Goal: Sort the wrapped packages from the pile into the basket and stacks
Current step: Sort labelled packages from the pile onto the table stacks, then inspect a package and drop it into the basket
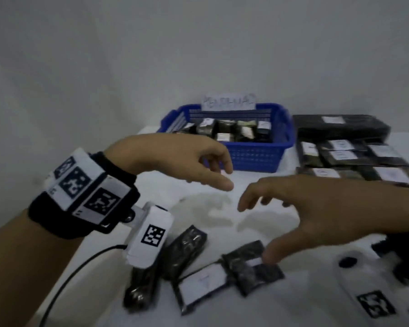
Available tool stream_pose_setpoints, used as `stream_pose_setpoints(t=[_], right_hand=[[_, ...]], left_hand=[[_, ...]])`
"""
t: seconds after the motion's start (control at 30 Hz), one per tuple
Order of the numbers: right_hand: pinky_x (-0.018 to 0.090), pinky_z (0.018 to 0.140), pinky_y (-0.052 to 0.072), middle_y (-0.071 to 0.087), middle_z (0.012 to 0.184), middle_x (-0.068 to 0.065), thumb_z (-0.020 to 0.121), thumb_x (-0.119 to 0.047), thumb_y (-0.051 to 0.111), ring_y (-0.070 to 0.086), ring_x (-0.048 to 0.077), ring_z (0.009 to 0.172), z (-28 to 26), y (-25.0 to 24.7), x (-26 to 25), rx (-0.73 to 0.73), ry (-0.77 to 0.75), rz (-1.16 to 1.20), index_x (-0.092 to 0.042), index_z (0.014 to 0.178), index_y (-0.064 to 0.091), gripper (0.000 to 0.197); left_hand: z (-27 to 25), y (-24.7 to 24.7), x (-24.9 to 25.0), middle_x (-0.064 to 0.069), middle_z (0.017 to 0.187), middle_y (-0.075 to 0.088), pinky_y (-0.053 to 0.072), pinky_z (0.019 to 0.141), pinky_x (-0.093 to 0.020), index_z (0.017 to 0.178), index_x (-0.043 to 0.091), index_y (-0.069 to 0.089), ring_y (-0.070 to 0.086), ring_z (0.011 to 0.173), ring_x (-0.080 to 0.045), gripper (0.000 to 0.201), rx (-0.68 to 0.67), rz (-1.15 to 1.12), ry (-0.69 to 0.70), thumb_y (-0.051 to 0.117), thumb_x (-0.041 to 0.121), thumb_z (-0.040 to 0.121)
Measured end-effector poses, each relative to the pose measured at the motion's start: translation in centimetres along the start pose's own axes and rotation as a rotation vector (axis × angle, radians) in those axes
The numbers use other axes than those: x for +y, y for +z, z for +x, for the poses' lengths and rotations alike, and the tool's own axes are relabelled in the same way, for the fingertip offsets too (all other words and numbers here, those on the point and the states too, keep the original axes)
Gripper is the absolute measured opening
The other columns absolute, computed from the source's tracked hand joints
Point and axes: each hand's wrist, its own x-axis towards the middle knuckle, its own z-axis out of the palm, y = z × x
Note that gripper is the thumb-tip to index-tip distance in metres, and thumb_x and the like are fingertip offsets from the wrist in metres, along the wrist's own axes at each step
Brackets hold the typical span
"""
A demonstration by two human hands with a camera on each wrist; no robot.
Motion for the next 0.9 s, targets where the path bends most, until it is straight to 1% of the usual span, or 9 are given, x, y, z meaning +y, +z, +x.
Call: stream_pose_setpoints(t=[0.07,0.2,0.37,0.47,0.63,0.7,0.8,0.87,0.9], right_hand=[[0.013,0.095,0.04,0.032,0.132,-0.04,0.067,-0.078,0.072,0.038,-0.012,0.12,2.4,1.1,-2.9,-0.062,-0.09,-0.039,-0.066,0.13,0.026,0.079],[0.03,0.109,0.04,0.012,0.154,-0.027,0.067,-0.078,0.073,0.031,0.003,0.133,6.7,5.1,-4.9,-0.024,-0.234,-0.15,-0.057,0.148,0.009,0.105],[0.031,0.097,0.047,0.042,0.131,-0.022,0.079,-0.064,0.073,0.047,0.006,0.115,9.6,6.0,-4.2,0.015,-0.191,-0.216,-0.051,0.142,0.03,0.077],[0.03,0.094,0.048,0.045,0.125,-0.022,0.074,-0.067,0.075,0.05,0.004,0.108,10.8,5.1,-3.1,0.038,-0.152,-0.2,-0.05,0.139,0.035,0.078],[0.038,0.093,0.051,0.047,0.126,-0.012,0.07,-0.066,0.078,0.054,0.013,0.105,13.2,3.0,-1.0,0.107,-0.007,-0.22,-0.04,0.139,0.041,0.083],[0.041,0.098,0.05,0.044,0.132,-0.01,0.068,-0.068,0.079,0.053,0.015,0.111,13.8,2.0,-0.1,0.118,0.066,-0.251,-0.038,0.144,0.035,0.093],[0.042,0.115,0.038,0.03,0.156,-0.007,0.069,-0.072,0.076,0.039,0.019,0.138,13.6,0.8,0.7,0.101,0.121,-0.229,-0.035,0.157,0.015,0.113],[0.039,0.119,0.031,0.024,0.163,-0.007,0.076,-0.073,0.065,0.031,0.017,0.146,12.5,-0.3,0.6,0.159,0.108,-0.124,-0.033,0.159,0.013,0.106],[0.037,0.117,0.033,0.03,0.161,-0.008,0.078,-0.074,0.057,0.036,0.015,0.144,12.0,-0.9,0.5,0.208,0.088,-0.035,-0.034,0.158,0.018,0.098]], left_hand=[[-2.6,0.6,-2.8,0.02,0.103,0.065,0.056,0.09,-0.039,0.113,0.04,0.057,0.066,0.097,-0.012,0.066,-0.106,0.009,-0.156,0.07,0.072,0.056],[-5.4,3.3,-6.7,0.01,0.123,0.054,0.054,0.075,-0.025,0.133,0.034,0.04,0.062,0.094,-0.012,0.08,-0.32,0.111,-0.447,0.081,0.058,0.069],[-5.6,6.3,-8.9,-0.006,0.119,0.059,0.058,0.061,-0.024,0.132,0.023,0.041,0.066,0.074,-0.017,0.076,-0.366,-0.119,-0.446,0.088,0.03,0.073],[-4.1,6.3,-9.6,-0.012,0.122,0.061,0.06,0.065,-0.026,0.129,0.019,0.046,0.067,0.072,-0.019,0.071,-0.279,-0.209,-0.388,0.089,0.021,0.072],[-1.0,5.0,-10.5,-0.013,0.123,0.06,0.062,0.073,-0.028,0.128,0.019,0.05,0.07,0.096,-0.03,0.068,-0.066,-0.369,-0.338,0.087,0.013,0.072],[0.0,4.4,-10.8,-0.013,0.118,0.06,0.062,0.072,-0.029,0.128,0.018,0.048,0.069,0.088,-0.025,0.068,0.043,-0.468,-0.305,0.086,0.007,0.073],[0.9,3.1,-11.1,-0.006,0.103,0.061,0.062,0.07,-0.031,0.125,0.015,0.045,0.067,0.076,-0.015,0.066,0.235,-0.541,-0.229,0.085,0.004,0.073],[1.0,1.9,-11.2,-0.007,0.106,0.062,0.063,0.069,-0.034,0.122,0.017,0.042,0.068,0.08,-0.017,0.067,0.375,-0.562,-0.166,0.086,0.006,0.072],[1.0,1.3,-11.2,-0.008,0.109,0.062,0.062,0.067,-0.033,0.12,0.018,0.041,0.069,0.08,-0.017,0.066,0.46,-0.603,-0.115,0.085,0.005,0.072]])
